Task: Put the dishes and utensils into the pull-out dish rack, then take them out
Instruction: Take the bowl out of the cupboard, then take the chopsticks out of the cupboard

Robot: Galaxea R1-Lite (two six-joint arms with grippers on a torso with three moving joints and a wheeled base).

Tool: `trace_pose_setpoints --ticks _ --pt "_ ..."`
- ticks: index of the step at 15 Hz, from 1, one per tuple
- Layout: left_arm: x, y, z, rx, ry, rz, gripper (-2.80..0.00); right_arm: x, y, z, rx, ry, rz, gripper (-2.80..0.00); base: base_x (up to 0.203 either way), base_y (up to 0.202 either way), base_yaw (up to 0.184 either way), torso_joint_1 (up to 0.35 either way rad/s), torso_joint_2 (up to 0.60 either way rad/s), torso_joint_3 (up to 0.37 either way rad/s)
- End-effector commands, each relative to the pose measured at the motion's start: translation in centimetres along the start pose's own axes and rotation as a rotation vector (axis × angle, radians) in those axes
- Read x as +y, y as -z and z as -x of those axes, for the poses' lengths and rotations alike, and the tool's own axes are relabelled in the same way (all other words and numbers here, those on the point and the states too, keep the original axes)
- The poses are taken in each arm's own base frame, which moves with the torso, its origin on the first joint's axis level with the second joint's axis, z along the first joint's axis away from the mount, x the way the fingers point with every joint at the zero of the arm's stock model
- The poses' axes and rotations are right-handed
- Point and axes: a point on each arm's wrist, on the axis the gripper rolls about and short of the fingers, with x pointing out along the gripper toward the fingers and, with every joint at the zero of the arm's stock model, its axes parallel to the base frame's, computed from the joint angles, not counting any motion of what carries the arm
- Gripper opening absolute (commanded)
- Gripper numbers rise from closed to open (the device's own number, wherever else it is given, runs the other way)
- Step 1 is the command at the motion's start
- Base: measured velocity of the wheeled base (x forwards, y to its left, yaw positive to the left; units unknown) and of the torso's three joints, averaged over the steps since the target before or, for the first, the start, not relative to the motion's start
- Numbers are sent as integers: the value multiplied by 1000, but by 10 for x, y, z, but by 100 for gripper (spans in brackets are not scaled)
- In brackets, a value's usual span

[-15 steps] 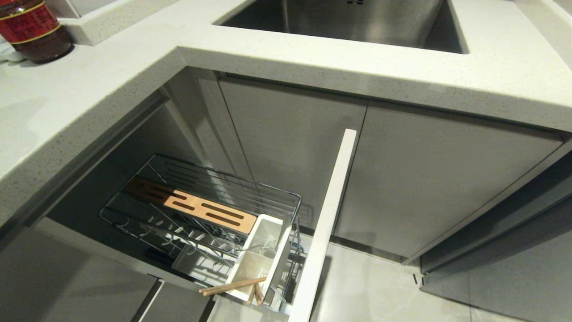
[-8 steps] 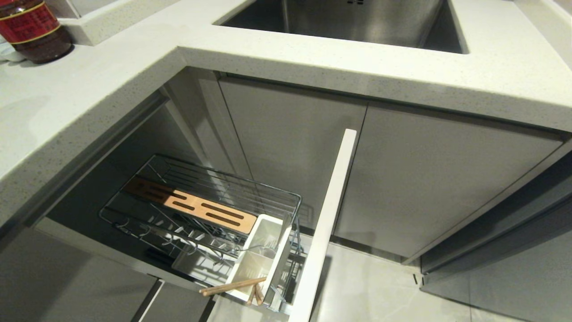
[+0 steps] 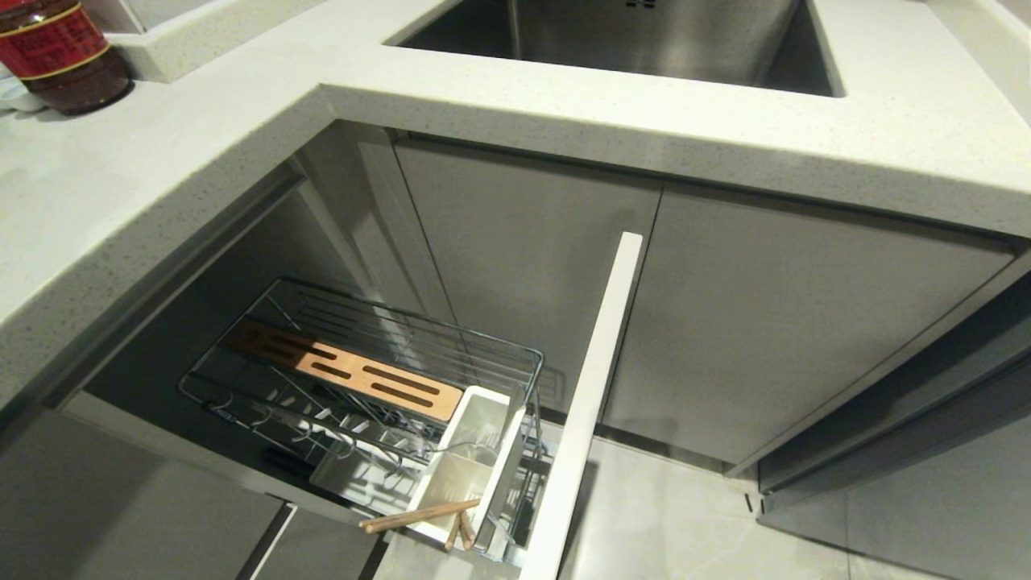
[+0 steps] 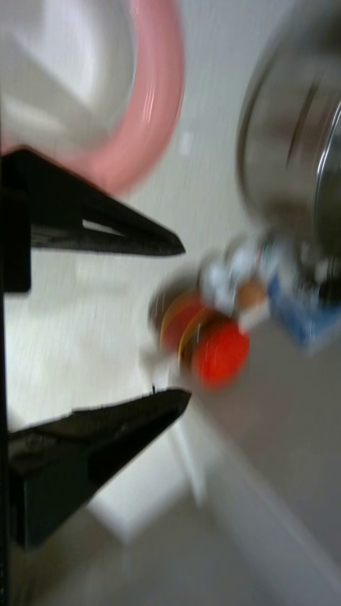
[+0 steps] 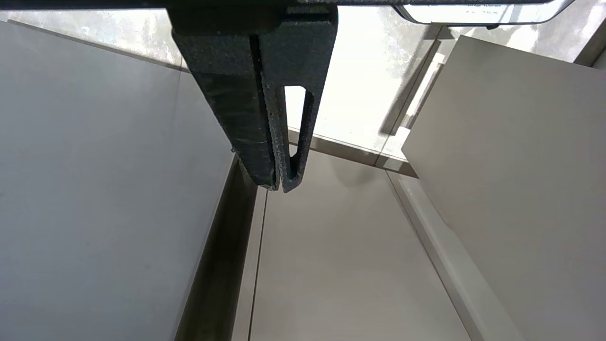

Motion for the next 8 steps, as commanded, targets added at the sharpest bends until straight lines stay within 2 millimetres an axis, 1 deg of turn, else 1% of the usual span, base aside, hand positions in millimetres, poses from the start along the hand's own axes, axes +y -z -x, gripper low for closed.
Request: trace_pose_setpoints --ticks 1,3,5,6,8 --pt "-9 1 19 78 146 126 -280 0 7 -2 26 0 0 -280 0 0 0 0 0 0" --pt "-16 14 22 201 238 167 -280 0 7 -2 26 0 0 -280 0 0 0 0 0 0" --pt "-24 35 25 358 328 169 -280 0 7 -2 26 0 0 -280 0 0 0 0 0 0" --pt "-30 52 26 458 366 147 -280 0 7 -2 26 0 0 -280 0 0 0 0 0 0" --pt "-41 96 26 669 379 32 -280 0 7 -2 26 0 0 -280 0 0 0 0 0 0"
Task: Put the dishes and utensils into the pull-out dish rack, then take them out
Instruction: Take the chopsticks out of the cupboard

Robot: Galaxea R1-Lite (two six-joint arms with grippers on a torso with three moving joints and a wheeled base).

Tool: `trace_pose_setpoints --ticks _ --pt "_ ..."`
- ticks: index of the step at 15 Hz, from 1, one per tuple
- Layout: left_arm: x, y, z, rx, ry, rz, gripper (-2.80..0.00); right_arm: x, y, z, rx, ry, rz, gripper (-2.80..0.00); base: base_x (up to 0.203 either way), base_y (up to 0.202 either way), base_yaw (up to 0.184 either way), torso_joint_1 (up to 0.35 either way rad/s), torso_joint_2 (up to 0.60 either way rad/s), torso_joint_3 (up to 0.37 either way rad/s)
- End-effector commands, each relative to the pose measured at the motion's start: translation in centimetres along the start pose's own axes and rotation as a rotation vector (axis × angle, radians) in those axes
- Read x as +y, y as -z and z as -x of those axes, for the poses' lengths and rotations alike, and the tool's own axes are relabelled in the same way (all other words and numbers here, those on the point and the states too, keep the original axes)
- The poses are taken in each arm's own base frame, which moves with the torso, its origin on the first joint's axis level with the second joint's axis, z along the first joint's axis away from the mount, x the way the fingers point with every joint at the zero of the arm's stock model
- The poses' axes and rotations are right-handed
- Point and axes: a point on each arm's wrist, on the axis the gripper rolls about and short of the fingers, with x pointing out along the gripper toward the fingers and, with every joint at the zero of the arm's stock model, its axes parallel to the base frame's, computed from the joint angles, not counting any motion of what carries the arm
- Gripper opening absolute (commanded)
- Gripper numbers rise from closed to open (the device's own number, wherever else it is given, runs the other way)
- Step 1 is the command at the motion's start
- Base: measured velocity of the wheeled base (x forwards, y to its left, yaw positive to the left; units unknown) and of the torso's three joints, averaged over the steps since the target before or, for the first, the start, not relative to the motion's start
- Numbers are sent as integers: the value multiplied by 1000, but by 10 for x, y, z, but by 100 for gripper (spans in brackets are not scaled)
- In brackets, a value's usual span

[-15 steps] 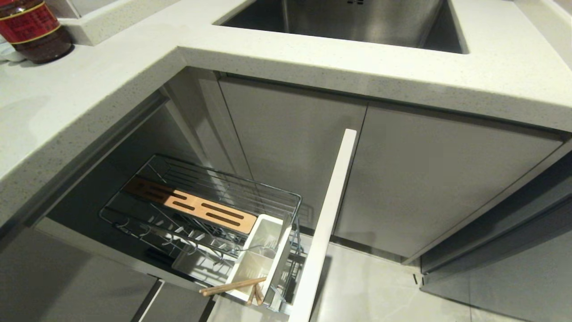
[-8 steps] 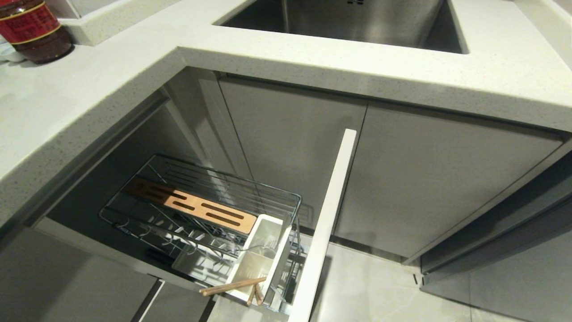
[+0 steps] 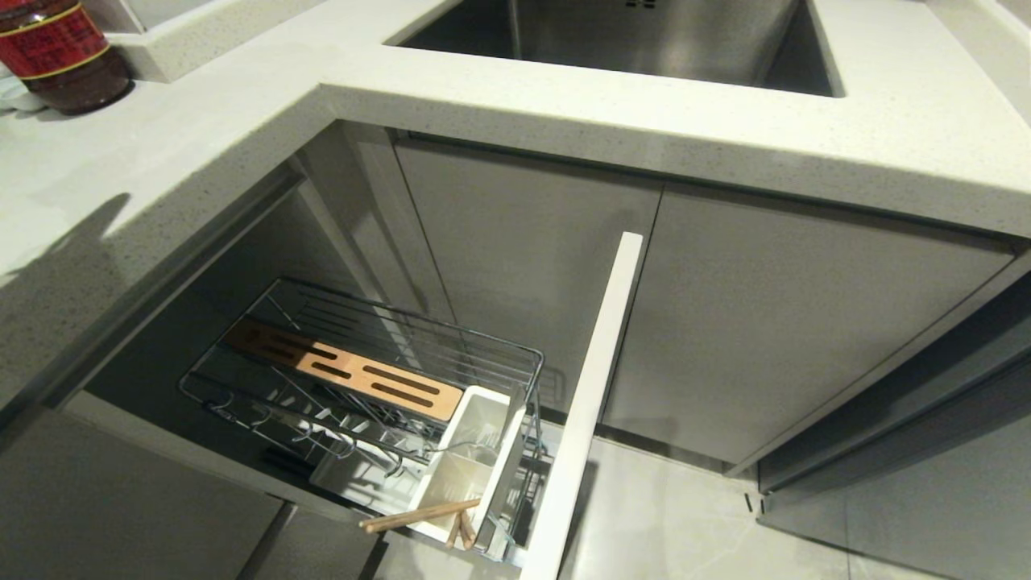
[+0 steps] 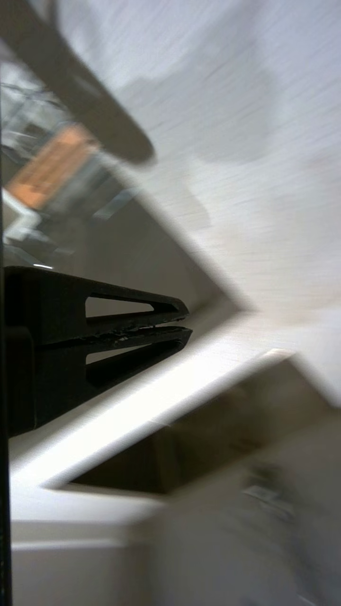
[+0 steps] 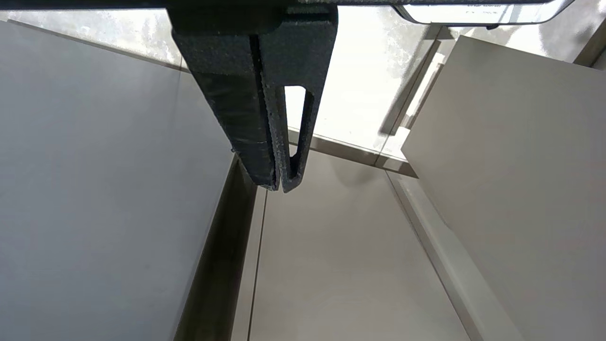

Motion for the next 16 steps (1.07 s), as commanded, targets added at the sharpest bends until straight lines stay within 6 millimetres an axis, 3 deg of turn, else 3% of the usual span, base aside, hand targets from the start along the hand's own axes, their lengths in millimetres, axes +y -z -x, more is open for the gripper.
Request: trace_pose_setpoints --ticks 1,6,9,12,13,16 --pt "-3 52 -32 284 -45 -103 -280 0 7 -2 26 0 0 -280 0 0 0 0 0 0" --pt "0 139 -55 711 -209 -367 -280 0 7 -2 26 0 0 -280 0 0 0 0 0 0" --pt "10 172 -57 901 -347 -529 -280 0 7 -2 26 0 0 -280 0 0 0 0 0 0" --pt "19 191 -60 1036 -454 -630 -280 0 7 -2 26 0 0 -280 0 0 0 0 0 0" --pt "23 196 -58 1109 -489 -652 0 0 8 -2 27 0 0 -280 0 0 0 0 0 0" --pt "28 216 -66 1307 -495 -684 0 0 7 -2 26 0 0 -280 0 0 0 0 0 0"
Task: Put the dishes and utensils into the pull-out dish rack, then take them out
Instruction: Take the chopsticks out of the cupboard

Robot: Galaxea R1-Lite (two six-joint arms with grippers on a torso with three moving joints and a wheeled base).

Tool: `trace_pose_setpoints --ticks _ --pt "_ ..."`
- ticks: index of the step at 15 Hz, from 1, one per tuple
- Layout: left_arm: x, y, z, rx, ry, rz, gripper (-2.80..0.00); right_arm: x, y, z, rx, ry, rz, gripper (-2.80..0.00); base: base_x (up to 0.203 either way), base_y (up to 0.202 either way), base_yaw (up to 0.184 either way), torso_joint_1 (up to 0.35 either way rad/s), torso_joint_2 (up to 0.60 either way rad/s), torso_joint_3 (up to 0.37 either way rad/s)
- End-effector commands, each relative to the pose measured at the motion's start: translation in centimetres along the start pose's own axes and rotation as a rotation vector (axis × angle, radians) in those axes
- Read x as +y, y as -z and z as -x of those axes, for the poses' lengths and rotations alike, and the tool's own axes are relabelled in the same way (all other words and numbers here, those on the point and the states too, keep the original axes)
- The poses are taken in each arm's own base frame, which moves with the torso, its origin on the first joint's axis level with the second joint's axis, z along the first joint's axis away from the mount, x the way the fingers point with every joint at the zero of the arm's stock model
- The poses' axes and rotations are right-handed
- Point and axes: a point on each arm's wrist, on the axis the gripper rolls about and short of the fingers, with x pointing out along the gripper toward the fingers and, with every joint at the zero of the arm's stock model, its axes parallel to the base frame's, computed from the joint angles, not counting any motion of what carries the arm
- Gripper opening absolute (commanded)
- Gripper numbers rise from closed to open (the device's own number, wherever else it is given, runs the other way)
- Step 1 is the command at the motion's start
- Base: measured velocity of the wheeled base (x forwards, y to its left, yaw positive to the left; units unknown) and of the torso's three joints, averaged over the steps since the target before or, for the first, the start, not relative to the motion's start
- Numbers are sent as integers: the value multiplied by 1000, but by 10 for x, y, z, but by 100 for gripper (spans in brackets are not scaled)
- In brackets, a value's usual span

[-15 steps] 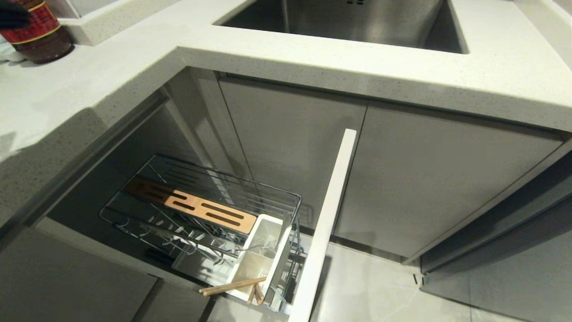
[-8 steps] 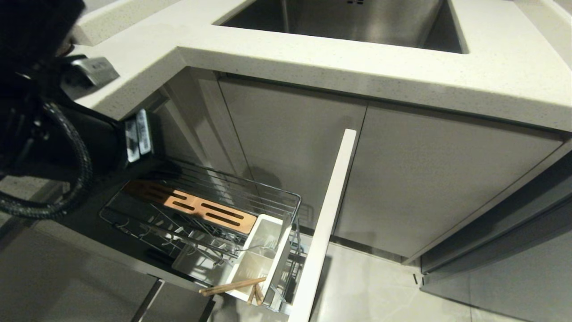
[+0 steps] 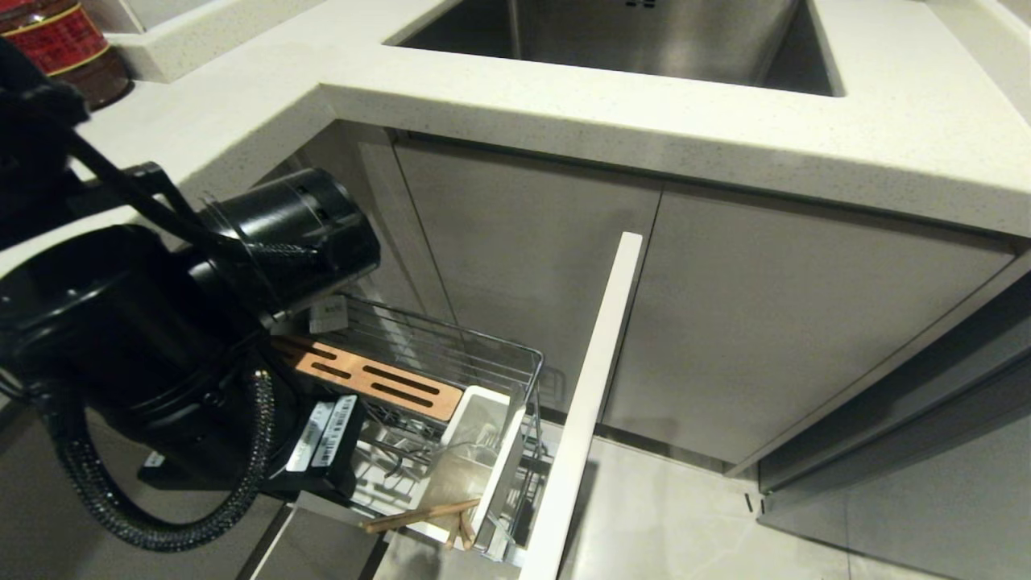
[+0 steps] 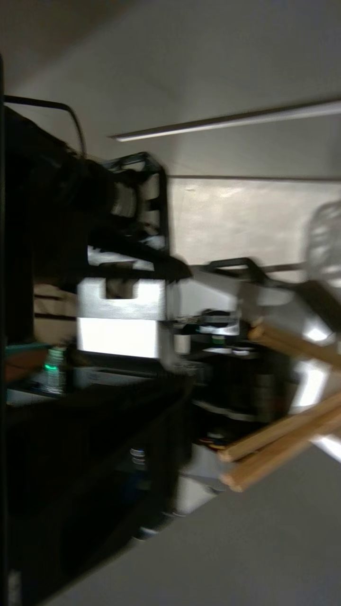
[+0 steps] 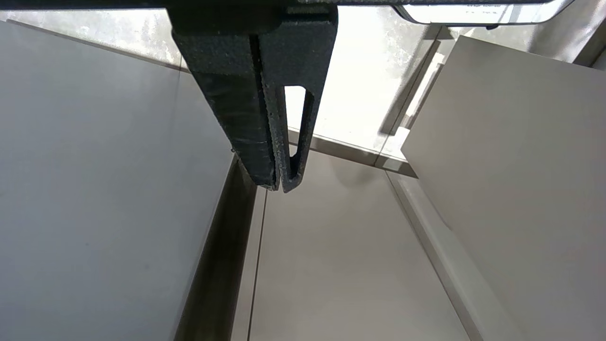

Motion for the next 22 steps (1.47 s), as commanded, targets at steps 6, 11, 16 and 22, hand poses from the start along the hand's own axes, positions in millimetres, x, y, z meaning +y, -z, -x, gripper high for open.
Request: trace_pose_setpoints --ticks 6,11,16,22 --pt "-6 -32 -70 217 -66 -36 0 0 7 -2 26 0 0 -280 0 0 0 0 0 0" --pt "2 -46 -97 340 -9 -75 0 0 7 -2 26 0 0 -280 0 0 0 0 0 0" --pt "-1 -55 -121 389 -21 -67 0 0 7 -2 26 0 0 -280 0 0 0 0 0 0" --pt "-3 -59 -127 399 -2 -58 -280 0 7 -2 26 0 0 -280 0 0 0 0 0 0"
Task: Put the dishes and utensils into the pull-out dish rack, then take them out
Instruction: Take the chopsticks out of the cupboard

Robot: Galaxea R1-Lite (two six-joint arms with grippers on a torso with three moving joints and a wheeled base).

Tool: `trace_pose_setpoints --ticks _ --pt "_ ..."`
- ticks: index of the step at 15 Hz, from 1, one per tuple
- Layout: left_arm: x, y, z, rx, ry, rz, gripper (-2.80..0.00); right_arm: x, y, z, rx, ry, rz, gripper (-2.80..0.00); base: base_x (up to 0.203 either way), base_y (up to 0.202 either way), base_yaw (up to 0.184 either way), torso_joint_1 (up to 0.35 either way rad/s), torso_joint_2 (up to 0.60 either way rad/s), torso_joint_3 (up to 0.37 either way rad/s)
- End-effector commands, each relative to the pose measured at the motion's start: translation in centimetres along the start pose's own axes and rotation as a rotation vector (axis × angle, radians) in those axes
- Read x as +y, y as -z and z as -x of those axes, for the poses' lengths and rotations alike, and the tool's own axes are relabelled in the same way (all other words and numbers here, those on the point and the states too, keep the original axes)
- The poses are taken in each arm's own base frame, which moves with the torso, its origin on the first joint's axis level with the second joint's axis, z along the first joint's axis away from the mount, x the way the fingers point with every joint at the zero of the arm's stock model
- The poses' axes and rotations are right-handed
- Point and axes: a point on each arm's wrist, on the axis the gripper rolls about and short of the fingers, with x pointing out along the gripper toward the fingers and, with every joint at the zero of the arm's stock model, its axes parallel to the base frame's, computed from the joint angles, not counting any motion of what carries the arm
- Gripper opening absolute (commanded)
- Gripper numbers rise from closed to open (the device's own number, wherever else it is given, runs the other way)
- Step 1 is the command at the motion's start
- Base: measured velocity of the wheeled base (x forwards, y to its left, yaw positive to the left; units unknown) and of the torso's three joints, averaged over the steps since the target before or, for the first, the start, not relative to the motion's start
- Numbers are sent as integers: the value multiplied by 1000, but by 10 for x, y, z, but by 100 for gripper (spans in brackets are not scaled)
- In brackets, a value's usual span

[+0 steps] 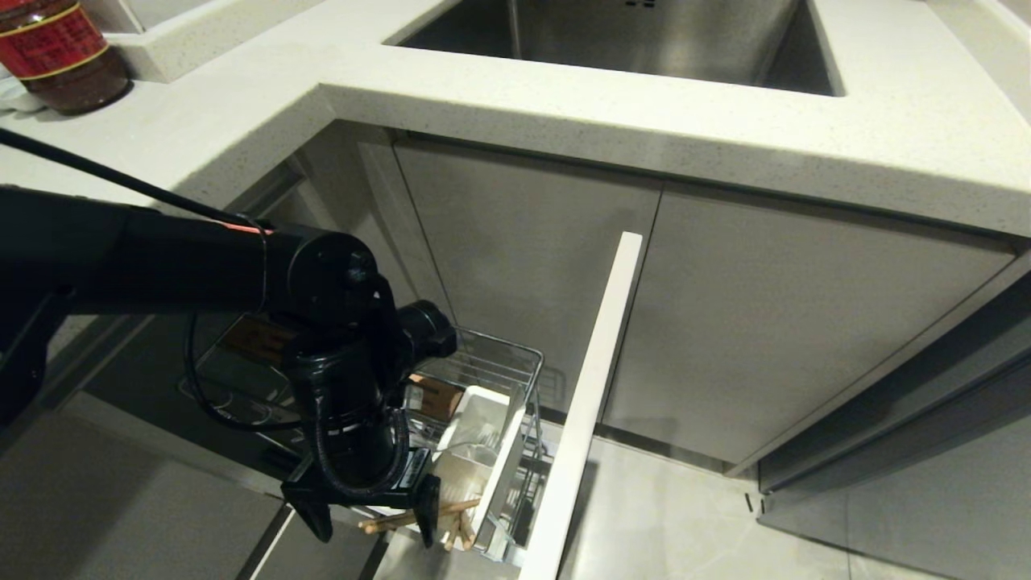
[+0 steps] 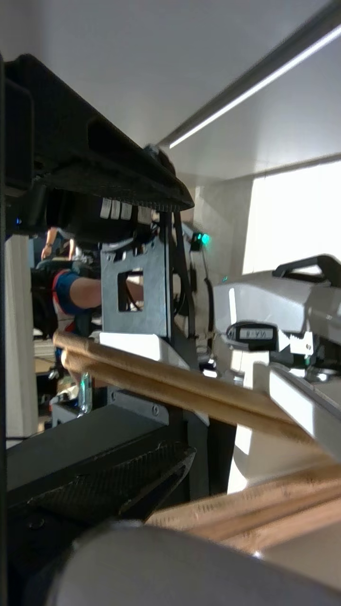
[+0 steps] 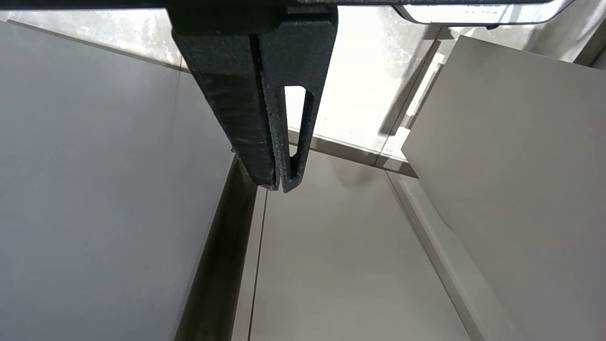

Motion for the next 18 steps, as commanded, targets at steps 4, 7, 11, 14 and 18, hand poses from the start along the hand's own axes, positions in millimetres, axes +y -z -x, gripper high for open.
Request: trace_pose_setpoints --ticks 4,7,11,14,18 --pt "-2 1 2 24 53 -30 -280 0 7 -2 26 0 0 -280 0 0 0 0 0 0" --pt "-2 2 3 18 56 -32 -280 0 7 -2 26 0 0 -280 0 0 0 0 0 0" --pt "-3 4 5 9 60 -35 -280 0 7 -2 26 0 0 -280 0 0 0 0 0 0" --pt "-2 8 11 -6 69 -39 -280 0 7 -2 26 0 0 -280 0 0 0 0 0 0" --pt "2 42 48 -94 137 -81 -280 0 8 -2 28 0 0 -280 0 0 0 0 0 0"
